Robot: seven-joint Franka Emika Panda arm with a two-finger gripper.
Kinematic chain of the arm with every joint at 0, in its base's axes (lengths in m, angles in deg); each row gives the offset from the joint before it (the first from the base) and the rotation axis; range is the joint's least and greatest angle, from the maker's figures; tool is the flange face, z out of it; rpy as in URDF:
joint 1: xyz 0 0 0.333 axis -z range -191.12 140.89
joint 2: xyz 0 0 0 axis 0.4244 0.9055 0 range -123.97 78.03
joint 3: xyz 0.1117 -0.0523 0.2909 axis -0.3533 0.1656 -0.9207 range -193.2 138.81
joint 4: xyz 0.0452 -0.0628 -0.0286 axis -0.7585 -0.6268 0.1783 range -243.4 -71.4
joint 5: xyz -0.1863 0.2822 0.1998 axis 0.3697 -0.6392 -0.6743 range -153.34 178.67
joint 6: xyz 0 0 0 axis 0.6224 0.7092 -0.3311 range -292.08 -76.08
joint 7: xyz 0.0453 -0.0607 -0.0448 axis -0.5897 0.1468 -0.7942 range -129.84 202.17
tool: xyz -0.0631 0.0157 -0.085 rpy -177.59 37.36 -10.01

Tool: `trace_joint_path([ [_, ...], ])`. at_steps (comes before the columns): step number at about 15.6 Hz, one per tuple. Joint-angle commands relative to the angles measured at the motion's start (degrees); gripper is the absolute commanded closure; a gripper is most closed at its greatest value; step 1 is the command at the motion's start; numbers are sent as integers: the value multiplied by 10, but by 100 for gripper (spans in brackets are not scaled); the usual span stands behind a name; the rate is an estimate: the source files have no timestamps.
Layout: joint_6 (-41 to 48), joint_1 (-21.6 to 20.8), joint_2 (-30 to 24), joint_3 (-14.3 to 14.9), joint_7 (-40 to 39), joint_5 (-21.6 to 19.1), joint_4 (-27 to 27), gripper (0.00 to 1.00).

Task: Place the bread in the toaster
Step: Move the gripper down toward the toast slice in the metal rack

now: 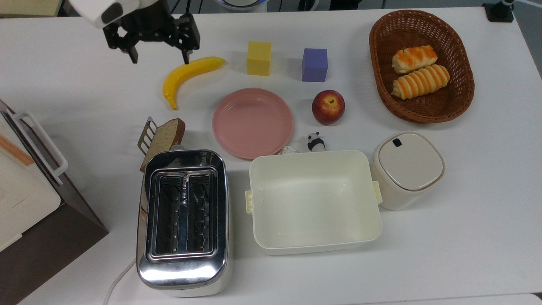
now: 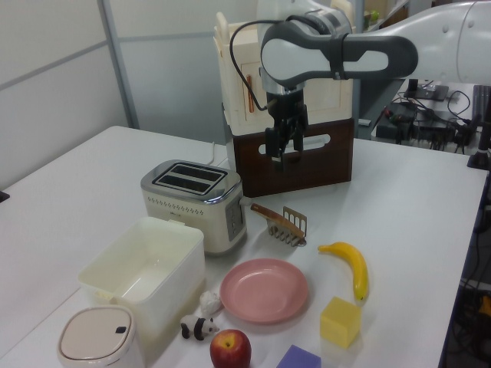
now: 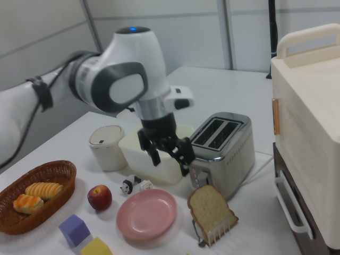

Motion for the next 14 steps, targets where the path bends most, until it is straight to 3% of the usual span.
trace_joint_path([
  [1,-46,11,15,3,-51,7,-17,0],
  [5,-107,9,42,3,-48,7,-45,0],
  [14,-174,-11,111,1,-20,12,-46,0],
])
